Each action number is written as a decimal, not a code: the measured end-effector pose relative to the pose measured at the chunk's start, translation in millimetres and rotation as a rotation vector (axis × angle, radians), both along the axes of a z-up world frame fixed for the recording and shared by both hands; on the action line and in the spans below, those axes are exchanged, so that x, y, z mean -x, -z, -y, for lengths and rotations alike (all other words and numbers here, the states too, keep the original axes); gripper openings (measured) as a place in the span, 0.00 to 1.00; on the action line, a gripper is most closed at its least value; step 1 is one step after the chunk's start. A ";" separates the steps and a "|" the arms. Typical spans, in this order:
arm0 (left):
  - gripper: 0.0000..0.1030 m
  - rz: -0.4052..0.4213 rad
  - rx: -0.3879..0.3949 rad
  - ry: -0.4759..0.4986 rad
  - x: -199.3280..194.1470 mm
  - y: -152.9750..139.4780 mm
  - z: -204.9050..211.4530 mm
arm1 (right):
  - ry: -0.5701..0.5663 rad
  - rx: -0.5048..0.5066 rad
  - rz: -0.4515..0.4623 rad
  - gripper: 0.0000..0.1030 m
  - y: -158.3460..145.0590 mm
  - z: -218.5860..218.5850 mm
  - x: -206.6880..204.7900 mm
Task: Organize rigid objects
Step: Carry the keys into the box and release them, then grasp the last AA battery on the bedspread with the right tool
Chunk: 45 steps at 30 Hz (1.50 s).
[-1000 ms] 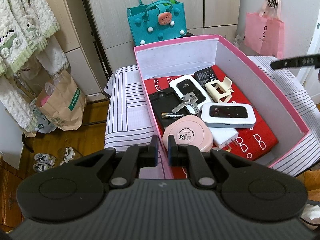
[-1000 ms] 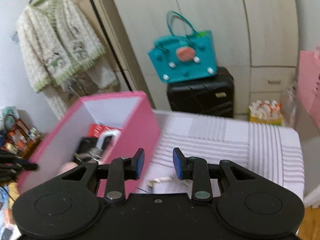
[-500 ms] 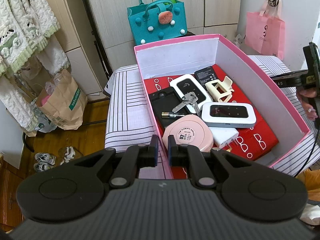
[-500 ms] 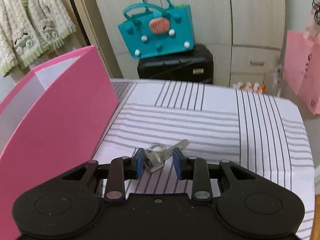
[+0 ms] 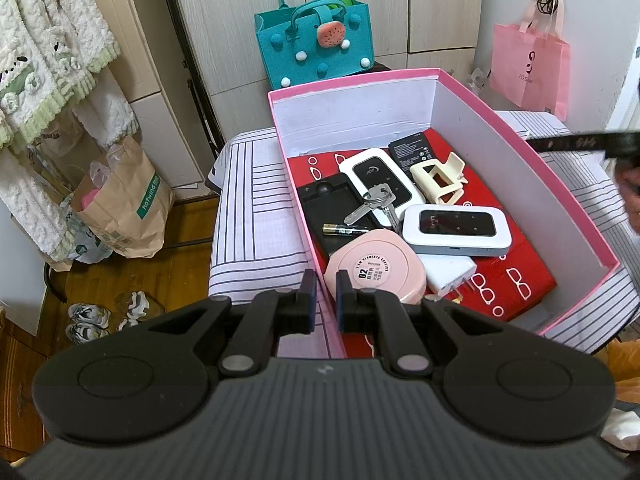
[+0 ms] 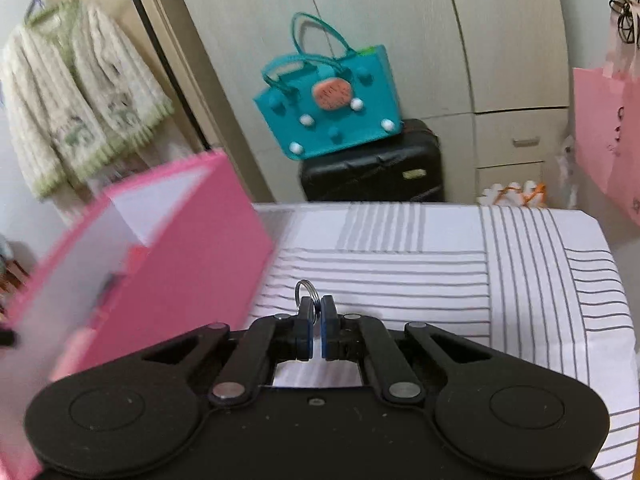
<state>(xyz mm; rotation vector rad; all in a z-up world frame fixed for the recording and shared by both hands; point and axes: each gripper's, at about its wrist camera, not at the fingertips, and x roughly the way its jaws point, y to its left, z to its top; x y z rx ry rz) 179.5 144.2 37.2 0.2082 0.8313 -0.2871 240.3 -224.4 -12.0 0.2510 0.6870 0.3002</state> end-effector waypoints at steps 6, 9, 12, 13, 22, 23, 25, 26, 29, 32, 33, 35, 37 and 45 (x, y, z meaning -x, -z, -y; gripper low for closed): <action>0.09 0.004 -0.002 0.012 0.1 1.0 0.1 | -0.054 -0.024 0.086 0.04 -47.6 -17.0 22.9; 0.09 0.003 -0.004 0.013 -0.2 0.2 0.7 | -0.088 -0.032 0.138 0.04 -71.8 -26.6 34.8; 0.09 0.003 -0.001 0.013 -0.3 0.0 0.7 | -0.132 -0.046 0.178 0.04 -90.9 -36.3 46.8; 0.09 0.002 0.000 0.014 -0.3 0.0 0.8 | -0.153 -0.054 0.184 0.04 -96.4 -40.6 49.6; 0.09 0.001 0.002 0.014 -0.6 -0.5 0.7 | -0.358 -0.095 0.102 0.04 -99.5 -84.1 63.0; 0.09 0.002 0.002 0.014 -0.6 -0.5 0.6 | -0.375 -0.097 0.082 0.04 -95.2 -88.6 62.8; 0.09 0.001 0.000 0.018 -0.6 -0.6 0.6 | -0.404 -0.100 0.034 0.04 -84.6 -96.7 61.6; 0.09 0.002 -0.002 0.020 -0.6 -0.9 1.0 | -0.418 -0.100 0.008 0.05 -78.2 -100.6 60.3; 0.09 0.002 0.001 0.020 -1.3 -0.7 1.6 | -0.439 -0.071 -0.062 0.05 -60.4 -111.1 56.7; 0.09 0.001 0.006 0.018 -1.1 -1.5 1.3 | -0.439 -0.031 -0.081 0.06 -52.7 -112.2 60.8; 0.09 0.002 0.008 0.018 -1.2 -1.6 1.8 | -0.435 -0.021 -0.074 0.06 -53.3 -110.9 62.3; 0.09 0.008 0.001 0.026 -0.3 -1.3 1.6 | -0.415 -0.019 -0.055 0.10 -58.1 -102.9 66.5; 0.09 0.017 -0.012 0.035 1.6 -0.8 2.6 | -0.395 -0.030 -0.041 0.12 -64.9 -93.6 68.8; 0.09 0.013 0.001 0.017 2.2 -2.1 1.1 | -0.210 0.018 0.025 0.12 -65.1 -48.0 62.5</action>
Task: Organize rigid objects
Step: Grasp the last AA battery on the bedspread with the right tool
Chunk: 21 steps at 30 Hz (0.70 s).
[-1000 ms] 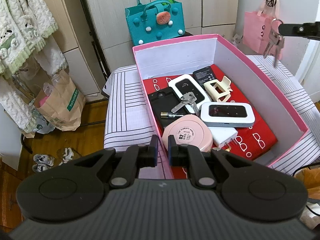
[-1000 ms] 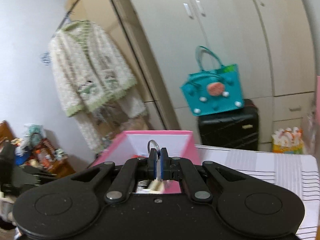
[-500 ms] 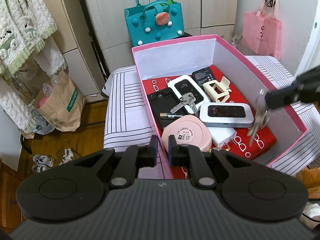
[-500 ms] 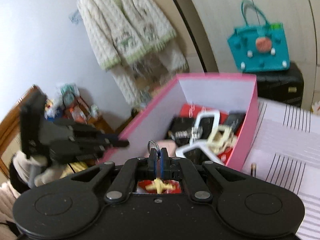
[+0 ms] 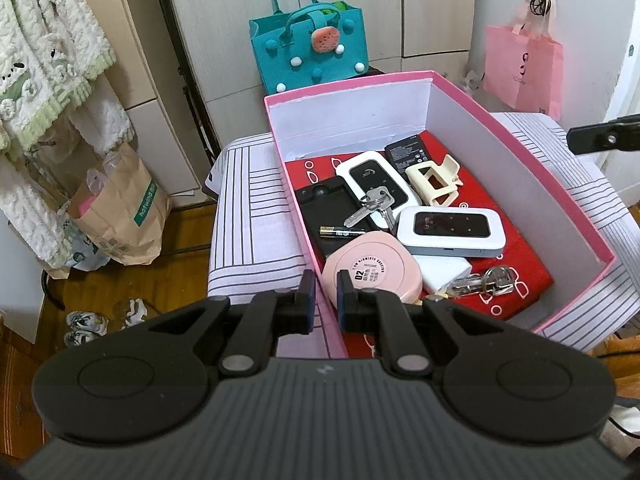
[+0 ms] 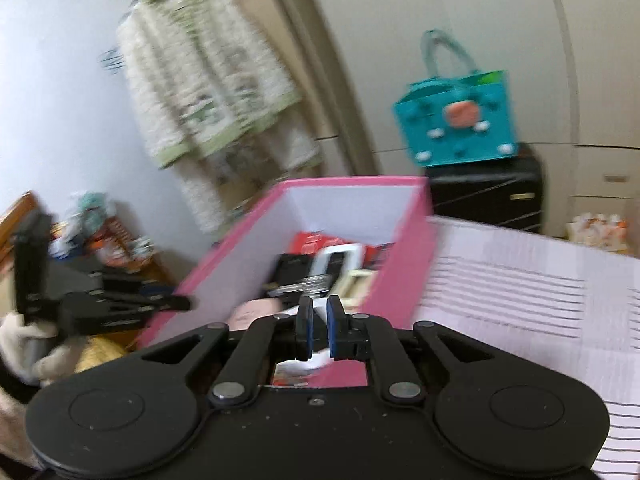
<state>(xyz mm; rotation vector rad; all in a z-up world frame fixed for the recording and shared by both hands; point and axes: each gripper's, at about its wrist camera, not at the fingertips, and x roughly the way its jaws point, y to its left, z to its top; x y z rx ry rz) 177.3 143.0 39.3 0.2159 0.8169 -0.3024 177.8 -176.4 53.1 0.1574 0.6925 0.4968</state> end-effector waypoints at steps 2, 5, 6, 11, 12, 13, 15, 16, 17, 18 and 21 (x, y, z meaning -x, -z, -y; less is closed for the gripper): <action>0.09 0.000 -0.004 -0.003 0.2 -0.1 0.2 | 0.057 0.059 -0.007 0.12 12.6 7.2 -5.2; 0.09 -0.004 -0.002 -0.008 -0.5 -0.7 0.5 | 0.094 0.128 -0.038 0.12 35.6 10.5 -15.0; 0.09 -0.005 -0.003 -0.011 -0.7 -0.9 1.0 | 0.094 0.140 -0.053 0.12 42.3 10.7 -18.5; 0.09 -0.006 -0.011 -0.012 -1.0 -0.6 1.2 | 0.058 0.192 -0.086 0.14 69.8 1.6 -28.9; 0.09 -0.007 -0.011 -0.012 -1.1 -0.7 1.1 | 0.049 0.202 -0.086 0.18 72.6 -1.3 -29.6; 0.09 -0.007 -0.010 -0.012 -1.1 -0.7 1.4 | 0.041 0.212 -0.085 0.20 75.3 -4.5 -31.4; 0.09 -0.008 -0.013 -0.012 -1.2 -0.8 2.1 | 0.024 0.234 -0.078 0.21 80.5 -11.0 -34.1; 0.09 -0.009 -0.013 -0.013 -1.2 -0.8 1.8 | 0.019 0.243 -0.073 0.23 83.6 -13.6 -34.7; 0.09 -0.009 -0.014 -0.012 -1.3 -0.8 1.9 | 0.016 0.252 -0.070 0.24 86.3 -16.3 -36.2; 0.09 -0.010 -0.016 -0.012 -1.4 -0.5 2.0 | 0.016 0.256 -0.071 0.26 89.1 -18.3 -39.1; 0.09 -0.013 -0.019 -0.013 -1.8 -0.3 2.7 | 0.017 0.235 -0.092 0.26 94.8 -18.5 -46.5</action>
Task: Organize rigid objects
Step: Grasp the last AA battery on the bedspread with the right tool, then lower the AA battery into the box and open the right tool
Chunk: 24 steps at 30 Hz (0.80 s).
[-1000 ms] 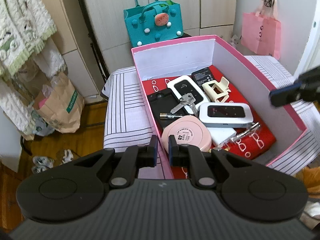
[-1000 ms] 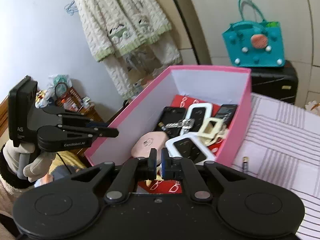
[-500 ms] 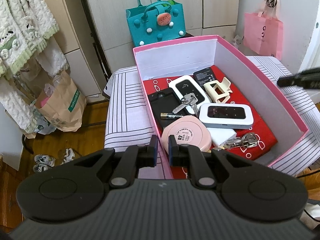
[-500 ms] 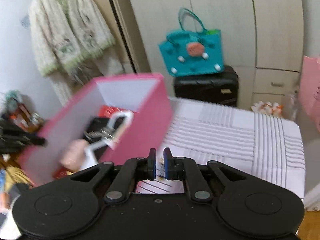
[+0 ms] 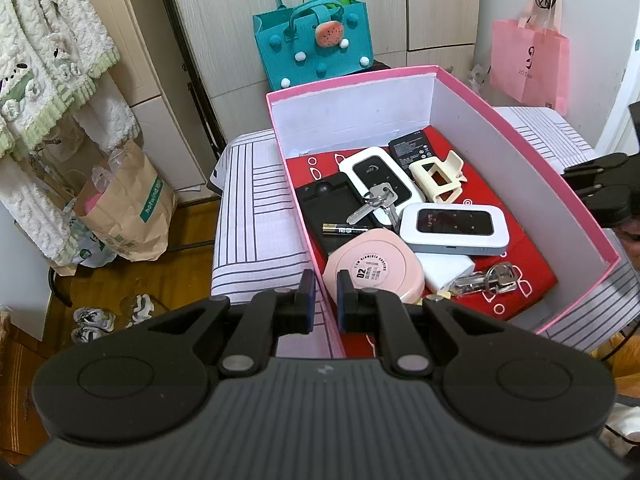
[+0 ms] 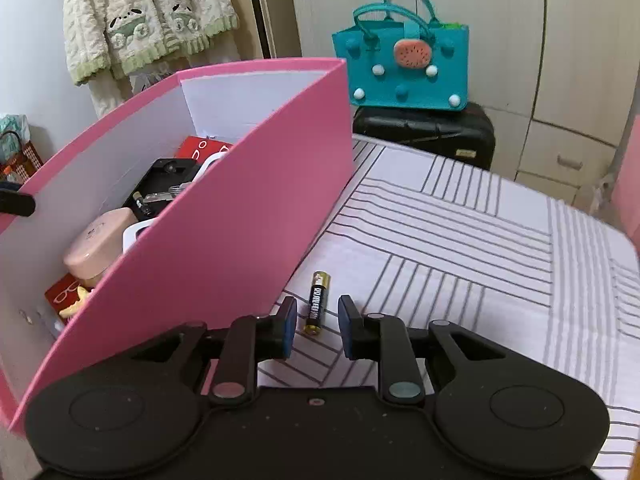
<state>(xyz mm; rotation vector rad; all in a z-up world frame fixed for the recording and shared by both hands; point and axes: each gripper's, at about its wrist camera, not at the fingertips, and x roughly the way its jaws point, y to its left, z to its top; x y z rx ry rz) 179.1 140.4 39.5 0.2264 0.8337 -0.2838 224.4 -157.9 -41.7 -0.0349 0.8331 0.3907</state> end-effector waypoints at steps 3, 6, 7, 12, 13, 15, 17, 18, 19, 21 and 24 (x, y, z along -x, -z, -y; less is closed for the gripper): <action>0.09 0.001 0.001 0.000 -0.2 -0.1 0.2 | 0.007 0.010 -0.001 0.26 6.3 -0.5 -3.3; 0.09 -0.001 0.003 0.000 -0.2 -0.1 0.7 | -0.012 0.065 0.054 0.14 10.6 -6.6 3.6; 0.09 -0.002 0.003 -0.001 -0.2 0.2 1.0 | -0.018 0.089 0.070 0.12 11.3 -8.6 6.8; 0.09 -0.005 0.009 -0.011 -0.3 0.6 0.7 | 0.014 0.046 0.066 0.11 3.6 4.8 20.3; 0.09 -0.006 0.014 -0.013 -0.7 0.6 0.0 | 0.031 0.039 0.080 0.11 -0.7 8.7 22.4; 0.09 -0.003 0.018 -0.016 -0.2 0.9 -1.3 | 0.064 0.010 0.110 0.12 -13.1 16.4 25.5; 0.09 0.002 0.017 -0.016 1.0 1.0 -2.1 | 0.089 -0.027 0.148 0.12 -30.5 22.8 29.5; 0.08 0.005 0.016 -0.018 1.7 1.3 -2.6 | 0.099 -0.043 0.171 0.12 -40.1 24.6 32.2; 0.08 0.005 0.018 -0.020 1.9 1.3 -3.3 | 0.106 -0.061 0.197 0.12 -50.5 25.6 35.5; 0.07 0.003 0.028 -0.022 0.9 0.6 -4.5 | 0.103 -0.100 0.239 0.12 -69.0 23.9 42.2; 0.07 0.001 0.044 -0.016 0.3 -0.2 -7.2 | 0.064 -0.147 0.278 0.12 -92.3 12.3 52.0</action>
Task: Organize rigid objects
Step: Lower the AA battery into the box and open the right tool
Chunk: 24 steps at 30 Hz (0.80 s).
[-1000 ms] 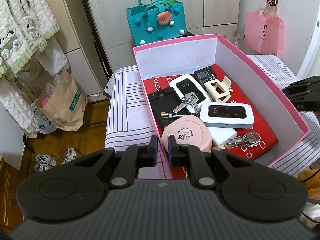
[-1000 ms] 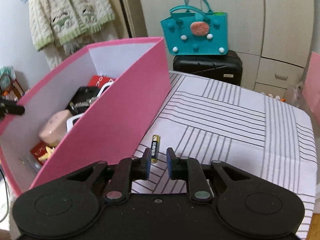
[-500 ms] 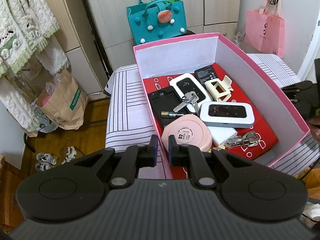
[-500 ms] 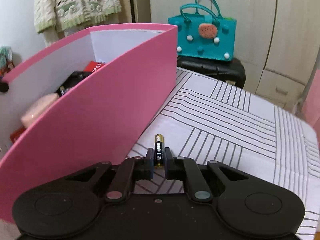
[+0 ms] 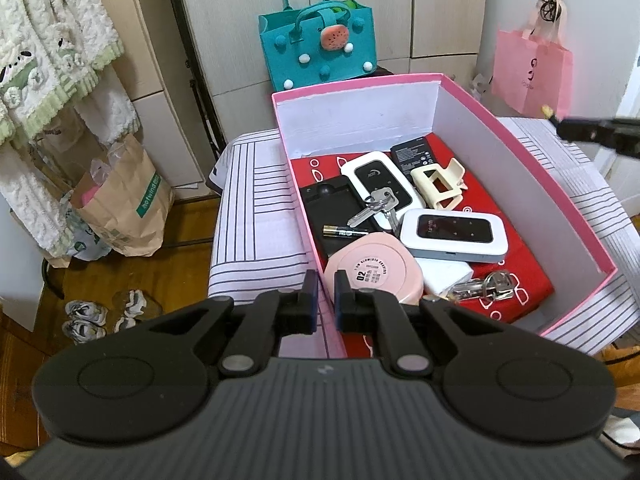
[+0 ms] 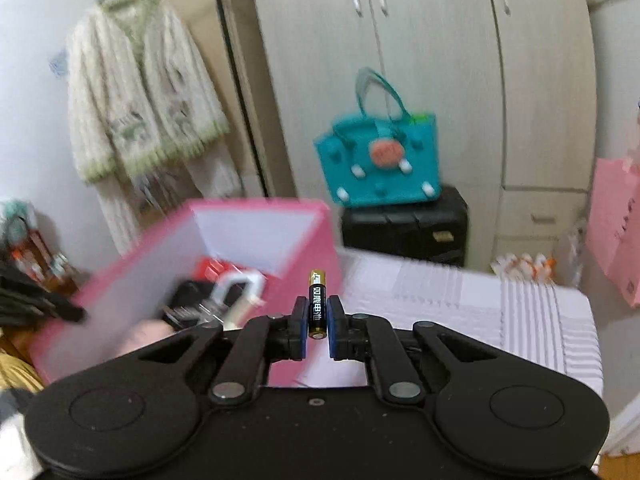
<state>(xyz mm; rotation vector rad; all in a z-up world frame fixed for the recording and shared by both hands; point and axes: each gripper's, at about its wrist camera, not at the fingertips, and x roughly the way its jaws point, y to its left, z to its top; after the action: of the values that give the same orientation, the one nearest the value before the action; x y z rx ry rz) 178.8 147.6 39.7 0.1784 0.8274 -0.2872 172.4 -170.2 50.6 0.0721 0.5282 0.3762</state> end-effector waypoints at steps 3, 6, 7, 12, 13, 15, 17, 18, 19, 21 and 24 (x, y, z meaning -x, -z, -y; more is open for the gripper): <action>0.07 -0.017 0.031 0.000 -2.8 -1.4 -5.4 | -0.107 -0.050 -0.030 0.12 -17.6 -16.7 -1.3; 0.07 -0.025 0.050 -0.002 -4.0 -1.4 -8.0 | -0.235 -0.086 -0.111 0.12 -27.3 -41.3 -19.2; 0.07 -0.023 0.052 -0.002 -3.9 -1.2 -8.1 | -0.269 -0.081 -0.138 0.12 -28.0 -50.6 -27.4; 0.07 -0.026 0.084 -0.017 -3.9 -0.2 -11.6 | -0.371 -0.033 -0.286 0.12 -15.3 -104.3 -82.3; 0.07 -0.028 0.089 -0.019 -3.8 -0.1 -12.4 | -0.377 -0.029 -0.321 0.12 -9.7 -114.5 -94.1; 0.07 -0.030 0.095 -0.021 -3.7 -0.1 -13.1 | -0.386 0.021 -0.357 0.12 0.6 -135.5 -112.1; 0.07 -0.031 0.099 -0.024 -4.0 -0.1 -13.6 | -0.387 0.050 -0.393 0.12 9.4 -149.9 -123.9; 0.07 -0.033 0.103 -0.025 -4.4 -0.2 -13.9 | -0.389 0.061 -0.408 0.12 13.9 -155.6 -129.6; 0.07 -0.035 0.106 -0.026 -5.0 -0.1 -13.8 | -0.394 0.074 -0.417 0.12 17.1 -160.0 -131.8; 0.07 -0.036 0.112 -0.030 -6.0 -0.1 -14.3 | -0.386 0.096 -0.420 0.12 22.3 -165.2 -138.4; 0.07 -0.037 0.118 -0.032 -5.3 0.3 -15.1 | -0.366 0.112 -0.413 0.17 24.7 -166.2 -141.1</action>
<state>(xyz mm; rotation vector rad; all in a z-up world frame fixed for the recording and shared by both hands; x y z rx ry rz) 184.2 162.7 39.4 0.0495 0.8468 -0.3094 313.5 -4.0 25.9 -0.0583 0.9755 0.6949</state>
